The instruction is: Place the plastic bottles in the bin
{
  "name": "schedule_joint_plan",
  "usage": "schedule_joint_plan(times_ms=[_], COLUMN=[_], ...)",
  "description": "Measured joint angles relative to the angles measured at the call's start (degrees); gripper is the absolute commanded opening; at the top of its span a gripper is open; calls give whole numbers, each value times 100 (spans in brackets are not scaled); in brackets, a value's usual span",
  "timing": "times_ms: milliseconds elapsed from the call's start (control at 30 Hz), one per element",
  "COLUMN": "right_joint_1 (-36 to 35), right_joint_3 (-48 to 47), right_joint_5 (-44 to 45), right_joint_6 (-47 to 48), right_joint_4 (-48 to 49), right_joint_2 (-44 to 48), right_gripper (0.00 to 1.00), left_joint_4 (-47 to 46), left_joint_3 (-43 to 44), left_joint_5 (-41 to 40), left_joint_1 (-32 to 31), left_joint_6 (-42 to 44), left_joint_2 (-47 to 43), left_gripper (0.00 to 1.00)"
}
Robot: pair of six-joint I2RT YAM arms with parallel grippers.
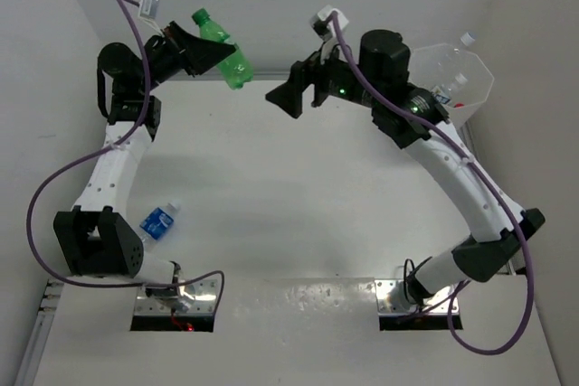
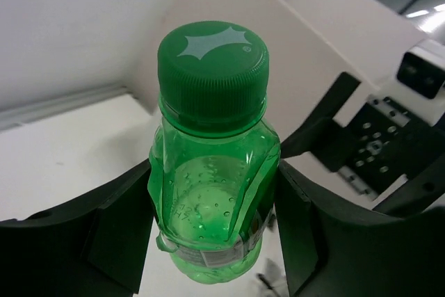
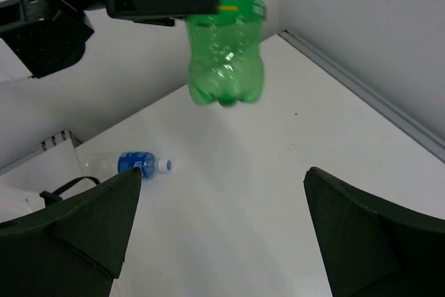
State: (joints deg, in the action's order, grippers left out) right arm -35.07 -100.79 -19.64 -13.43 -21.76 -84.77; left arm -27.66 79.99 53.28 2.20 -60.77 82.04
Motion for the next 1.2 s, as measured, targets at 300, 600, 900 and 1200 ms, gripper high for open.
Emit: schedule_joint_plan(times_ms=[300, 600, 900, 1200], right_joint_1=[-1069, -1200, -1329, -1451], right_joint_3=[-660, -776, -839, -837], right_joint_5=[551, 1523, 2743, 2778], right_joint_6=[203, 295, 649, 931], right_joint_4=[31, 105, 581, 651], right_joint_2=[-809, -868, -984, -1003], right_gripper=[98, 98, 98, 37], left_joint_4=[-557, -483, -409, -293], left_joint_3=[-55, -20, -50, 50], left_joint_5=[-177, -675, -372, -341], left_joint_1=[-603, -850, -1202, -1250], left_joint_6=[-1049, -828, -866, -754], left_joint_2=[24, -13, -203, -216], left_gripper=[7, 5, 1, 24])
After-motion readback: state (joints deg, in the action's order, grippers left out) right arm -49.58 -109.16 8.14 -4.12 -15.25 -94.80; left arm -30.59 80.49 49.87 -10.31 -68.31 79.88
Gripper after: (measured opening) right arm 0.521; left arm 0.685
